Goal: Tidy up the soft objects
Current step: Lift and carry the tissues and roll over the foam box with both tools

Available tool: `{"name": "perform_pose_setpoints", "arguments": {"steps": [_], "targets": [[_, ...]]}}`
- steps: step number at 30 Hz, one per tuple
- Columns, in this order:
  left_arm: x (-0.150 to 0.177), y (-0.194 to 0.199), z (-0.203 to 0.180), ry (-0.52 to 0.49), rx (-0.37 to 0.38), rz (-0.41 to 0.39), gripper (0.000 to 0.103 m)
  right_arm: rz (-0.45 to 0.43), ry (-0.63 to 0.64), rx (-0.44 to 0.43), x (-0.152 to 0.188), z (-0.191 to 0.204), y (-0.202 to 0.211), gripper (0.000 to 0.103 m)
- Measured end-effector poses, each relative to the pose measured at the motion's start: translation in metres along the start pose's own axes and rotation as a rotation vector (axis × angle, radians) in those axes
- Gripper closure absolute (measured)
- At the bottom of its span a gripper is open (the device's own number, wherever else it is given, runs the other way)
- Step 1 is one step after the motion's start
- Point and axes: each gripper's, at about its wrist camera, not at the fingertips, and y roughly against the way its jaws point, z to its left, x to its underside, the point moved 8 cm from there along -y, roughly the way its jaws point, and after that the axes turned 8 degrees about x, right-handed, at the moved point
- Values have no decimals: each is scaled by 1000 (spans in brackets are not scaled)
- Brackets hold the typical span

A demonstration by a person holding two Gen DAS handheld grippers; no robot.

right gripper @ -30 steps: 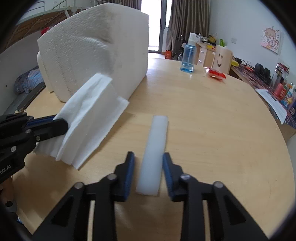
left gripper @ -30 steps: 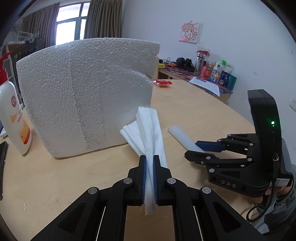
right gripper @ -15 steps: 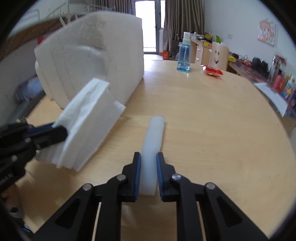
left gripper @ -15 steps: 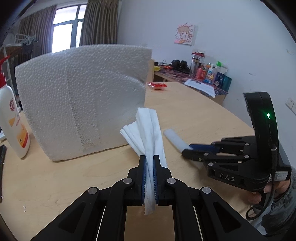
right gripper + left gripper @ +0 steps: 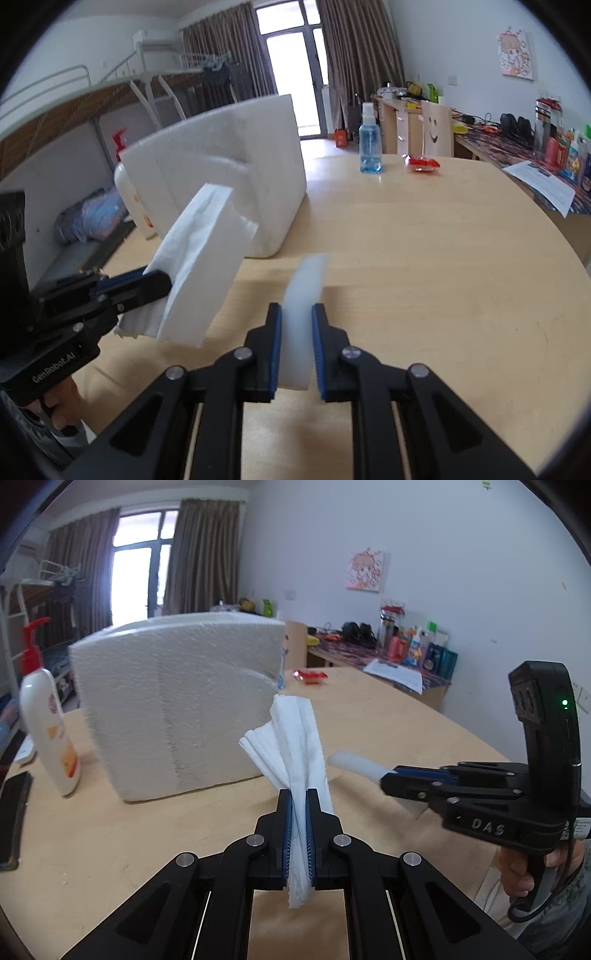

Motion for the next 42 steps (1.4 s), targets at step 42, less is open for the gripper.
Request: {"name": "perform_pose_setpoints", "arguments": {"steps": [42], "targets": [[-27,172,-23,-81,-258,-330,96,-428,171,-90,-26,83,138,84]]}}
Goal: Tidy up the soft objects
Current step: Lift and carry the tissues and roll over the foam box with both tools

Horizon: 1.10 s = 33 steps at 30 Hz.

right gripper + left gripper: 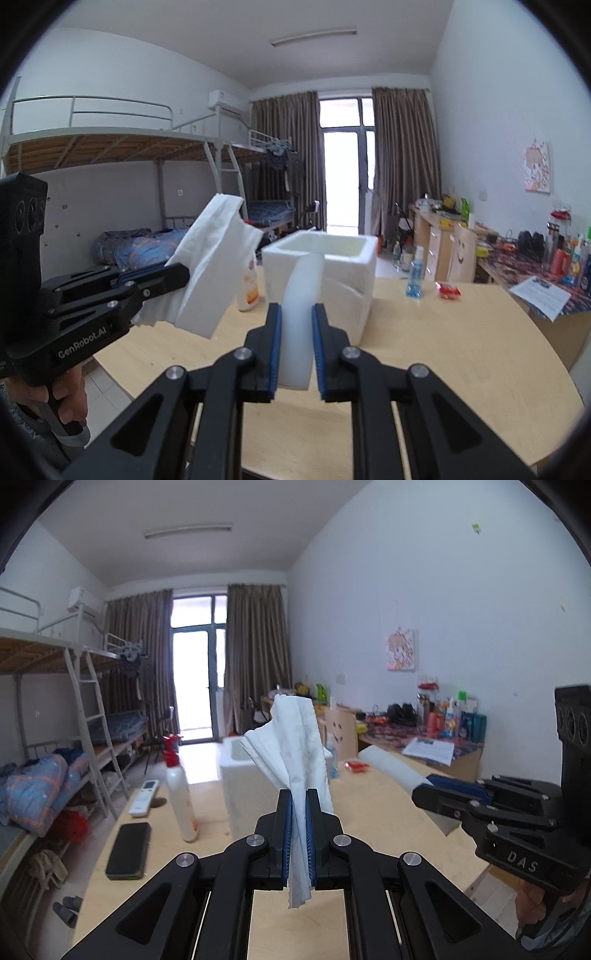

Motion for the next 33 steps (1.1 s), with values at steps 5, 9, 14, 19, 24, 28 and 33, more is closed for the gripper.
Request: {"name": "perform_pose_setpoints", "arguments": {"steps": [5,9,14,19,24,28,33], "targets": [[-9,5,14,17,-8,-13,96,-28,34,-23,-14,13,-2,84],[-14,3,18,11,-18,-18,96,-44,17,-33,-26,13,-11,84],[-20,-1,25,7,-26,-30,96,-51,21,-37,-37,14,-19,84],[-30,-14,27,-7,-16,-28,96,-51,18,-28,-44,12,-26,84],[-40,-27,32,-4,0,-29,96,-46,29,-18,-51,8,-35,84],[-44,-45,38,4,-8,-13,96,-31,15,-5,-55,0,-45,84],[-47,-71,49,43,-14,25,96,23,-17,5,-57,-18,-68,84]]}}
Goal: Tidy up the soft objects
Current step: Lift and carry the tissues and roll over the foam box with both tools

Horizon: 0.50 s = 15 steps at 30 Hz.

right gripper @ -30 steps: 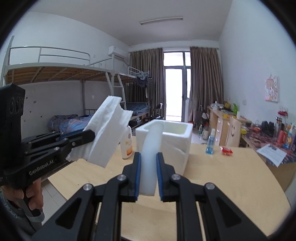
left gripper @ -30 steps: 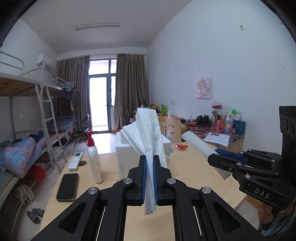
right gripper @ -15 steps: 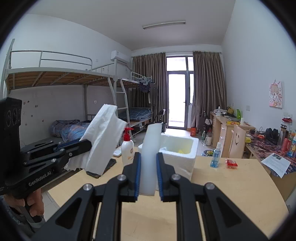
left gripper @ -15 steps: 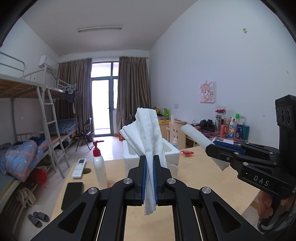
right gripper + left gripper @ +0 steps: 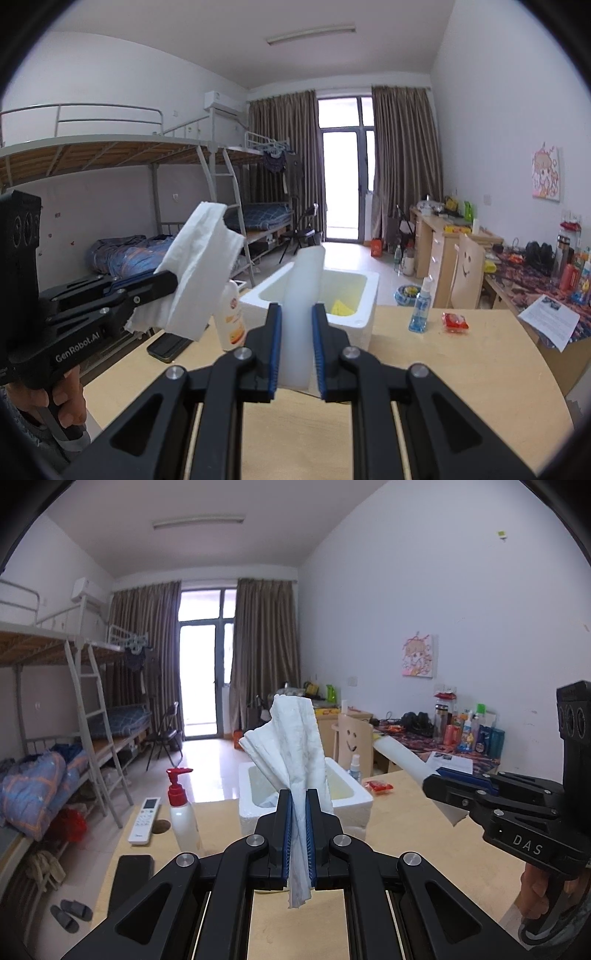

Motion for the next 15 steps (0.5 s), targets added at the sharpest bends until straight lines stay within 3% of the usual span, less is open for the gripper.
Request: {"name": "perform_pose_setpoints", "arguments": {"steps": [11,15], "targets": [[-17,-39,18,29,-38,37,96,31,-3,-4,-18,-17,-30,84],[-20,-52,20,48,2,62,96,52,-21,-20,-21,-22,-44,84]]}}
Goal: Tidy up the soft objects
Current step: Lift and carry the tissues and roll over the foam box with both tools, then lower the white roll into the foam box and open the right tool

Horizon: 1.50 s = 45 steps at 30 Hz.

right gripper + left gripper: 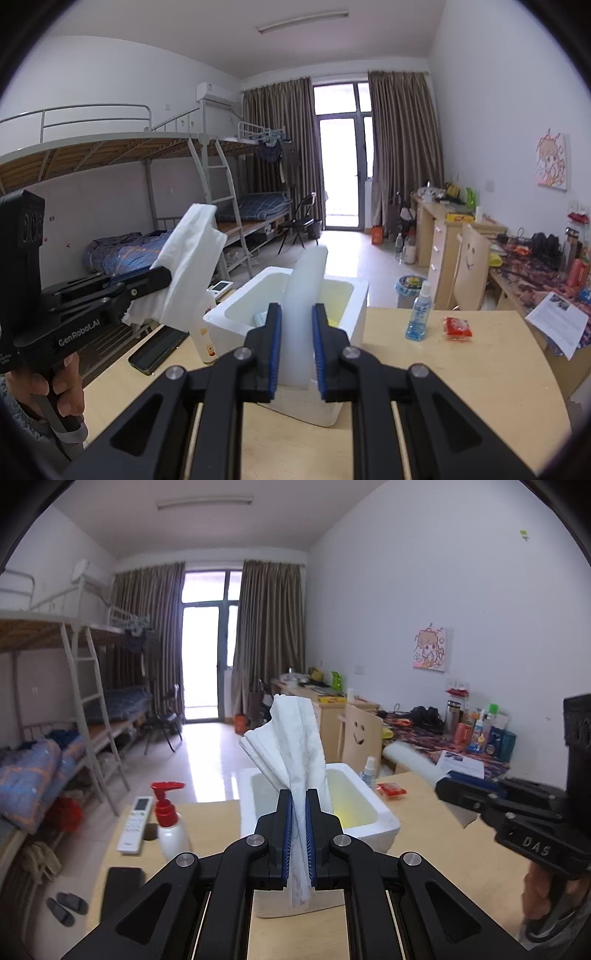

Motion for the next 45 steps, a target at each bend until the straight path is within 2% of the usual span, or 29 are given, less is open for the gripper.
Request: {"name": "perform_pose_setpoints", "arguments": {"steps": [12,24,45], "targets": [[-22,-17,6,-18,-25,-22,96,42,29,2,-11,-2,-36,84],[-30,-32,18,-42,-51,-23,96,90,50,-3,-13,-1,-75,84],[-24,-37,40,-13,-96,-5,96,166,87,-48,-7,20,-123,83]]}}
